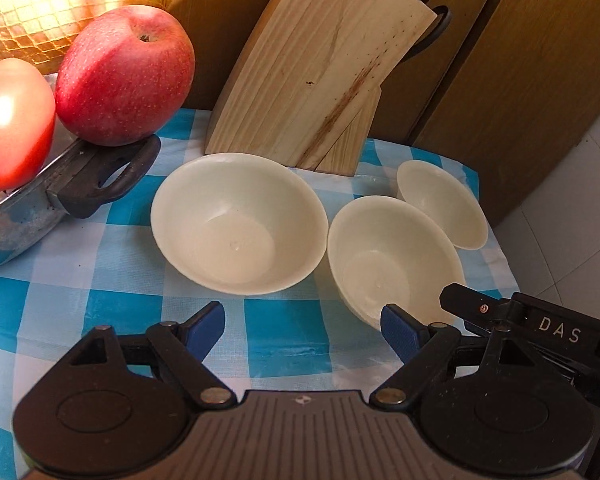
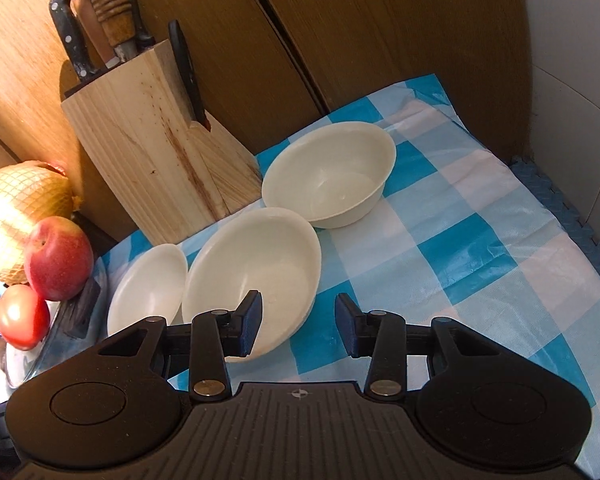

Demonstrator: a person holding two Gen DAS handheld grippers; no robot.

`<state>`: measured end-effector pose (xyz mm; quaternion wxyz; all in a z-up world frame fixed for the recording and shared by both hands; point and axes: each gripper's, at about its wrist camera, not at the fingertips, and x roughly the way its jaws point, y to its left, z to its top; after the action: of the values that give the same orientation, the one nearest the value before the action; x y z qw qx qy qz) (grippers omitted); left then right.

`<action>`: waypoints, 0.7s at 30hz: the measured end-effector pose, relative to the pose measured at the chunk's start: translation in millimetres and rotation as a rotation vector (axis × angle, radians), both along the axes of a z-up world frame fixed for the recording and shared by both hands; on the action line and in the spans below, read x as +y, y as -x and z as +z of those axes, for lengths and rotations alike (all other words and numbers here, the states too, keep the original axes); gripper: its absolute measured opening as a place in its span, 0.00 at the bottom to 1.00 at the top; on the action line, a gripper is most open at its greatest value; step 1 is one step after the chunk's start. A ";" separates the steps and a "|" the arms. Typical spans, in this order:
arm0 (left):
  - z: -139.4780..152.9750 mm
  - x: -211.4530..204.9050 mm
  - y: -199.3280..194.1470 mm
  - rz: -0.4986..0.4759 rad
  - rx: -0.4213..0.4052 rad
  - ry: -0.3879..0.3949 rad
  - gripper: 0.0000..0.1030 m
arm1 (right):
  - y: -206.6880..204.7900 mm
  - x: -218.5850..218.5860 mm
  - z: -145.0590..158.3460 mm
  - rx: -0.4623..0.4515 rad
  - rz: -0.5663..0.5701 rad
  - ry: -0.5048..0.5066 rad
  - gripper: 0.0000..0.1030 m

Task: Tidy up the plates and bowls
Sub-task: 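Move the right gripper to the rim of a cream bowl, then close the right gripper on the cream bowl rim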

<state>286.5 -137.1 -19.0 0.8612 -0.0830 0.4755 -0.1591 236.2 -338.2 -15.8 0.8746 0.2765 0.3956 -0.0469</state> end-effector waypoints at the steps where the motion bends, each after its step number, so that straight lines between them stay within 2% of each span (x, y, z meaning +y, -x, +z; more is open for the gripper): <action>1: -0.6 -3.1 -1.8 -0.002 0.003 0.000 0.77 | -2.1 -2.0 -1.4 0.003 -0.001 -0.015 0.46; 5: -7.5 -16.1 -6.8 -0.007 0.026 0.005 0.76 | -8.4 -7.7 -8.5 0.023 -0.007 -0.048 0.38; 7: -11.0 -18.0 -6.6 -0.010 0.044 0.013 0.75 | -11.0 -11.3 -12.7 0.036 -0.017 -0.049 0.37; 10: -14.7 -22.4 -9.9 -0.012 0.062 0.032 0.71 | -12.6 -16.3 -17.8 0.043 -0.022 -0.079 0.33; 21: -25.0 -31.5 -22.7 -0.033 0.059 0.057 0.29 | -18.0 -14.8 -27.2 0.060 0.006 -0.129 0.19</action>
<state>309.2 -168.6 -44.0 0.8415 -0.1043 0.4972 -0.1841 254.2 -353.0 -43.0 0.8428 0.3294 0.4248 -0.0271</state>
